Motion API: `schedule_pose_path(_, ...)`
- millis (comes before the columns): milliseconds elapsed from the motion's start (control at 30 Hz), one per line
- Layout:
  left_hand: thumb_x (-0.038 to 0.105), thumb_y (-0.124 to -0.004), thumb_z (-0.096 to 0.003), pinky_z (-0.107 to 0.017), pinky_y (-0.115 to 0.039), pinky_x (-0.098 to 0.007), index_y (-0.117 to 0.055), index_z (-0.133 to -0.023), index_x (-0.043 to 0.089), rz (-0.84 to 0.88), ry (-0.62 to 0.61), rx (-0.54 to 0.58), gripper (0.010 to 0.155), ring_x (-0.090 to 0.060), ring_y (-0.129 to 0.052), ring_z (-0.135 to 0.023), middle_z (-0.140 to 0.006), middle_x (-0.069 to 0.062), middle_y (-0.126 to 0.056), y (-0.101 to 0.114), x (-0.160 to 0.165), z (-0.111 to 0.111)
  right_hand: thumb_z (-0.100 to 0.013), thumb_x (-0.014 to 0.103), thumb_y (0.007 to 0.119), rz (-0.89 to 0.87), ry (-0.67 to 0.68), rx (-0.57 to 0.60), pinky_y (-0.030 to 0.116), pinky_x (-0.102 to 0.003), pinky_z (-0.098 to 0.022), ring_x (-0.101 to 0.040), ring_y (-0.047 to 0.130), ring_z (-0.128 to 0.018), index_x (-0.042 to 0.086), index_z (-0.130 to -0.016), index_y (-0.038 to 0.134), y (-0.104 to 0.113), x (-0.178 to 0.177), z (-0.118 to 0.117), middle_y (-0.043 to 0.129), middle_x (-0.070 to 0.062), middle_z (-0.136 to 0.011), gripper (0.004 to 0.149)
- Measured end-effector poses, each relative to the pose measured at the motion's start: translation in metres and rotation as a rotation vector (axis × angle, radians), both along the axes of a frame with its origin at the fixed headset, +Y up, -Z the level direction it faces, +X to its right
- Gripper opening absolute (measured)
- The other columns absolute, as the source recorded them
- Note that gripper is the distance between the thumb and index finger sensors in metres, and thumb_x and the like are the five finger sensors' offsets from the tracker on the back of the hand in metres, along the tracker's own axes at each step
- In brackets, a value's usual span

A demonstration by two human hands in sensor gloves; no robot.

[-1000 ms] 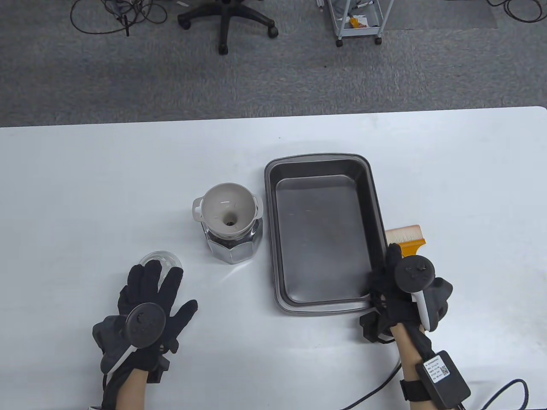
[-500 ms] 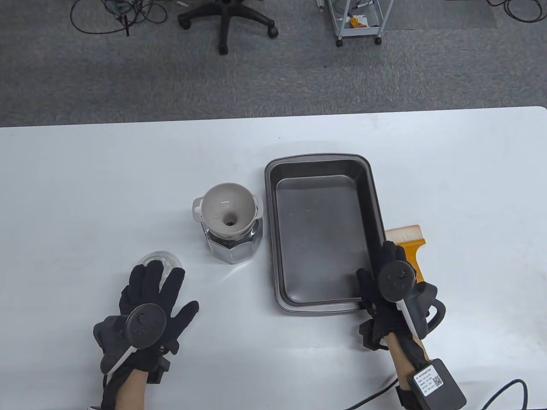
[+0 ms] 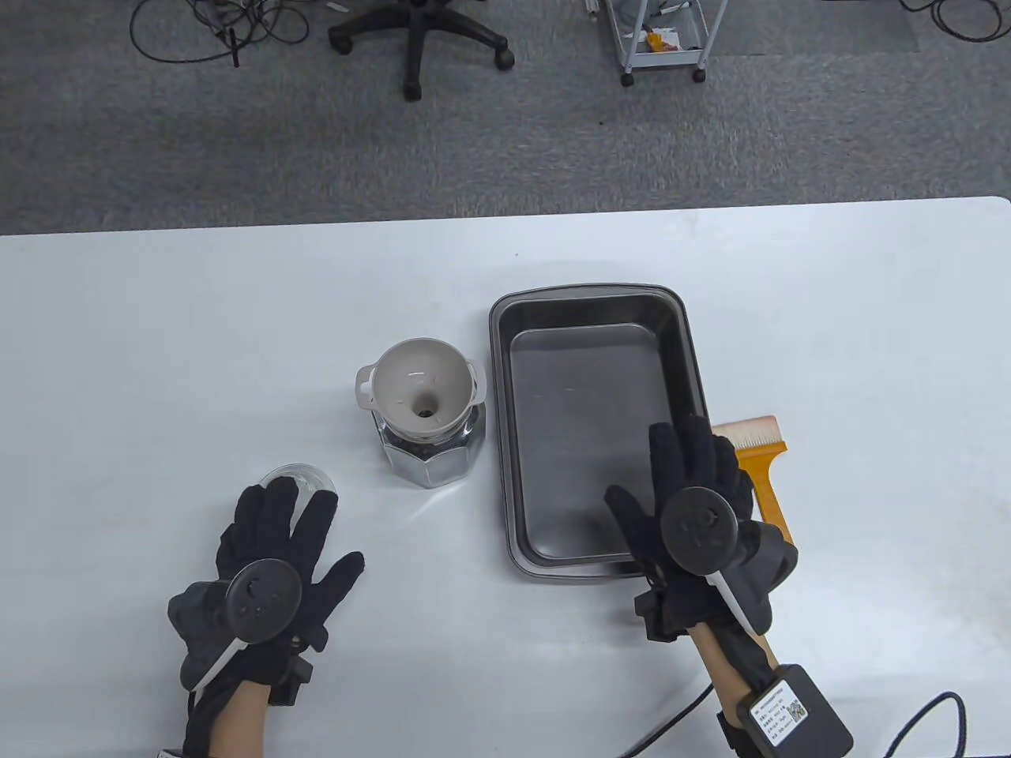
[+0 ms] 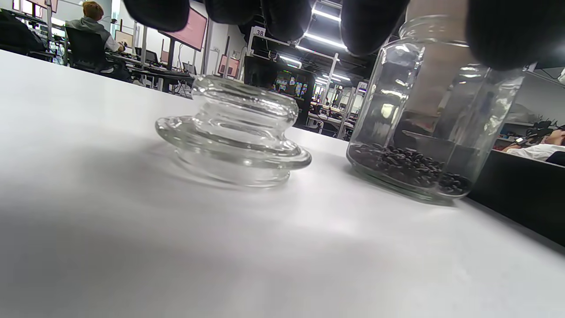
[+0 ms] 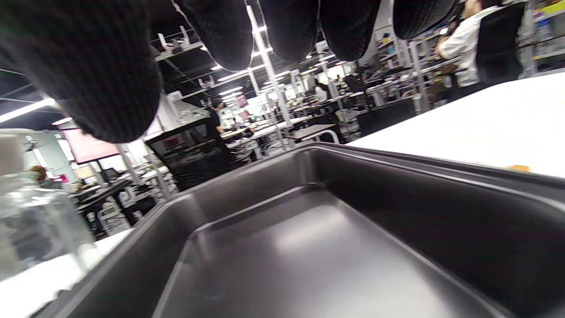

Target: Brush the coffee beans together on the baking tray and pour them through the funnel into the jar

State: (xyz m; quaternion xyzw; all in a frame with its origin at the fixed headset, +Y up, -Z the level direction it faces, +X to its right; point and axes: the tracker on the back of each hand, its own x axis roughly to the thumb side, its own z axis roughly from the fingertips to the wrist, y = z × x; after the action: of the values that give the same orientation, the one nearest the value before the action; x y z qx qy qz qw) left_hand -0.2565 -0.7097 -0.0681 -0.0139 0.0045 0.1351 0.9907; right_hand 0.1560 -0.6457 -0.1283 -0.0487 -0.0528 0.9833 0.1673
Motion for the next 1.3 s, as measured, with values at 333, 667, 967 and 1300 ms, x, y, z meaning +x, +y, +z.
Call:
schedule_pose_path(333,0.078,-0.074,-0.0427,-0.08,-0.047,-0.064,-0.048,-0.111,0.047,0.006,0.005,0.005,0.079,-0.041,-0.035,-0.116,-0.126,-0.003,-0.04,0.001,-0.003,0.001,-0.037,0.066,0.088,-0.04,0.249,0.071,0.053,-0.067,-0.072,-0.046,0.052,-0.106,0.038,-0.104,0.056,0.043,-0.081,-0.02,0.046,-0.01,-0.119,0.079)
schedule_pose_path(667,0.078,-0.074,-0.0428,-0.08,-0.047,-0.064,-0.049,-0.111,0.046,0.013,-0.002,0.001,0.079,-0.041,-0.035,-0.116,-0.126,-0.003,-0.04,0.001,-0.004,-0.002,-0.037,0.064,0.089,-0.007,0.33,0.08,0.051,-0.068,-0.073,-0.046,0.047,-0.107,0.039,-0.103,0.06,0.052,-0.137,-0.044,0.045,-0.009,-0.12,0.076)
schedule_pose_path(967,0.078,-0.074,-0.0428,-0.08,-0.047,-0.064,-0.049,-0.111,0.046,0.018,-0.019,-0.005,0.079,-0.041,-0.035,-0.116,-0.126,-0.004,-0.04,0.0,-0.002,-0.004,-0.037,0.064,0.089,0.029,0.347,0.068,0.05,-0.068,-0.073,-0.046,0.045,-0.108,0.042,-0.101,0.063,0.036,-0.162,-0.059,0.043,-0.008,-0.12,0.073)
schedule_pose_path(1300,0.078,-0.074,-0.0427,-0.08,-0.047,-0.064,-0.048,-0.111,0.047,0.031,-0.01,-0.017,0.079,-0.041,-0.035,-0.116,-0.126,-0.003,-0.04,-0.002,-0.004,-0.005,-0.038,0.059,0.089,0.106,0.358,0.088,0.052,-0.068,-0.072,-0.048,0.048,-0.107,0.041,-0.092,0.076,0.017,-0.178,-0.059,0.048,-0.007,-0.119,0.058)
